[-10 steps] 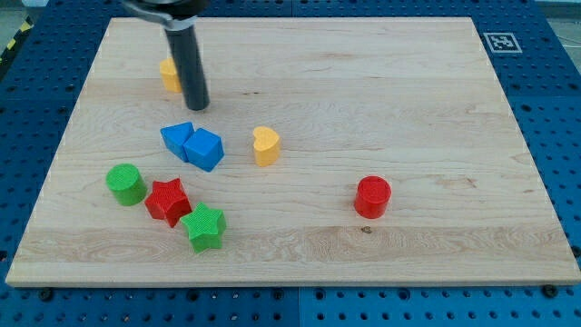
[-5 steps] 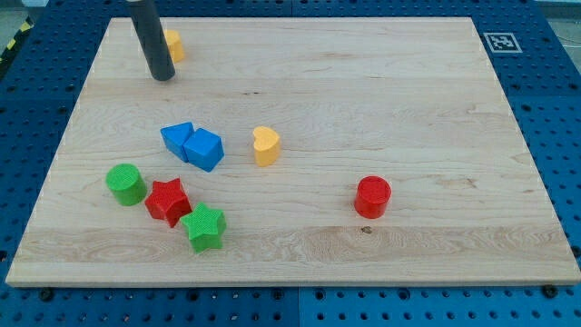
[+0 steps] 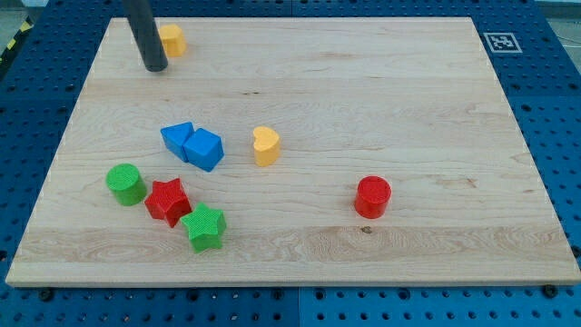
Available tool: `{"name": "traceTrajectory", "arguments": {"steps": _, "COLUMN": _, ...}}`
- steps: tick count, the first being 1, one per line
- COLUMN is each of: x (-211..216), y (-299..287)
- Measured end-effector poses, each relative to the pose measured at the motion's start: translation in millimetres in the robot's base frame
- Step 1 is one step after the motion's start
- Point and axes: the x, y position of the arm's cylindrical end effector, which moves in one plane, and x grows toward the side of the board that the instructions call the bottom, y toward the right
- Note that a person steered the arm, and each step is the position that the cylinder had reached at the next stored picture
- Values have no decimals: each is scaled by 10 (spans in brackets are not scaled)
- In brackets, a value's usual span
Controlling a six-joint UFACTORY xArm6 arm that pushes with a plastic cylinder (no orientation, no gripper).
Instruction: Move the yellow hexagon to the top left of the board
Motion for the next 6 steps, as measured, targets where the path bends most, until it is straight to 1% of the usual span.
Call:
{"name": "traceTrajectory", "arguments": {"steps": 1, "x": -282, "y": 153}}
{"name": "traceTrajectory", "arguments": {"steps": 2, "x": -465, "y": 68}}
{"name": "traceTrajectory", "arguments": {"steps": 3, "x": -542, "y": -103}}
{"name": "traceTrajectory", "arguments": {"steps": 4, "x": -345, "y": 303}}
{"name": "traceTrajectory", "arguments": {"steps": 5, "x": 12, "y": 1106}}
{"name": "traceTrajectory", "arguments": {"steps": 6, "x": 483, "y": 1960}}
